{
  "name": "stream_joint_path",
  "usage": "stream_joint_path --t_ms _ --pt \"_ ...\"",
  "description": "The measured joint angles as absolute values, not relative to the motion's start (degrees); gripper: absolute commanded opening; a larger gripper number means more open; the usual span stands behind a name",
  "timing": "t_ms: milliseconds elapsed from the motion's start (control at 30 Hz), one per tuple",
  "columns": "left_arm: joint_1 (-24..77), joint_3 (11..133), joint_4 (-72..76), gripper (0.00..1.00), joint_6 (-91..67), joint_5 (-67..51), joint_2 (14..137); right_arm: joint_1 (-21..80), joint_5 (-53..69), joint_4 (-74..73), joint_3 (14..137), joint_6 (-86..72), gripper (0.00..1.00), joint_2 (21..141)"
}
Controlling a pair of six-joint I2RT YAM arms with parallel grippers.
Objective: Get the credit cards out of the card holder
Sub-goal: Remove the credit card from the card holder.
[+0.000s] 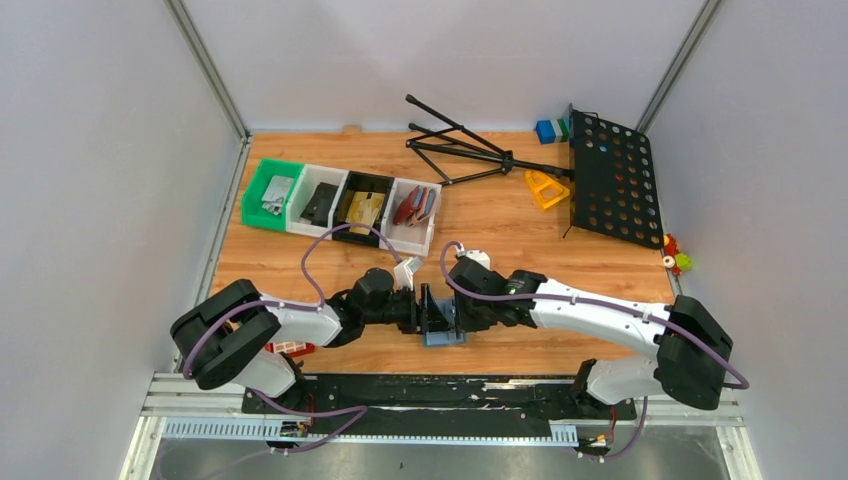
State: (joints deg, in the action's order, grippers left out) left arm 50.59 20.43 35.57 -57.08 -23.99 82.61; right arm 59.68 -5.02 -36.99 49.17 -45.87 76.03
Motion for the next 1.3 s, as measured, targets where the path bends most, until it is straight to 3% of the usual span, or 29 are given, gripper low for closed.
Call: stream_joint_path --t_ms 300,567,700,800,900,1033,1133,1300 --pt "50.6 20.4 33.5 0.71 -57.1 -22.3 82.1 62.2 -8.6 -38.8 50.7 -47.7 0.00 78.1" --pt "50.7 21.6 23.2 0.60 -56.0 -17.1 79.2 62.8 -9.8 -39.5 51.5 -49.0 0.00 77.8" --pt "50.6 22.3 18.7 0.61 -55.4 -14.6 78.0 62.9 -12.5 -42.5 52.4 -49.6 0.00 77.7" --pt "50.6 20.0 23.2 0.56 -55.9 -15.2 77.2 62.9 -14.3 -44.6 53.1 -49.7 0.00 77.9" --pt "50.6 17.7 30.0 0.42 -57.5 -17.8 78.1 62.9 -15.7 -47.5 55.4 -49.8 0.00 80.5" --pt "50.7 17.2 40.3 0.39 -60.5 -20.6 83.4 63.5 -17.4 -49.5 59.7 -49.9 0.00 87.6" --pt "50.6 14.6 45.8 0.43 -62.9 -20.4 84.8 64.3 -18.8 -51.7 63.4 -50.0 0.00 91.7" --pt "50.5 12.4 42.9 0.65 -62.9 -19.8 82.6 65.4 -21.1 -55.7 73.1 -51.0 0.00 101.2"
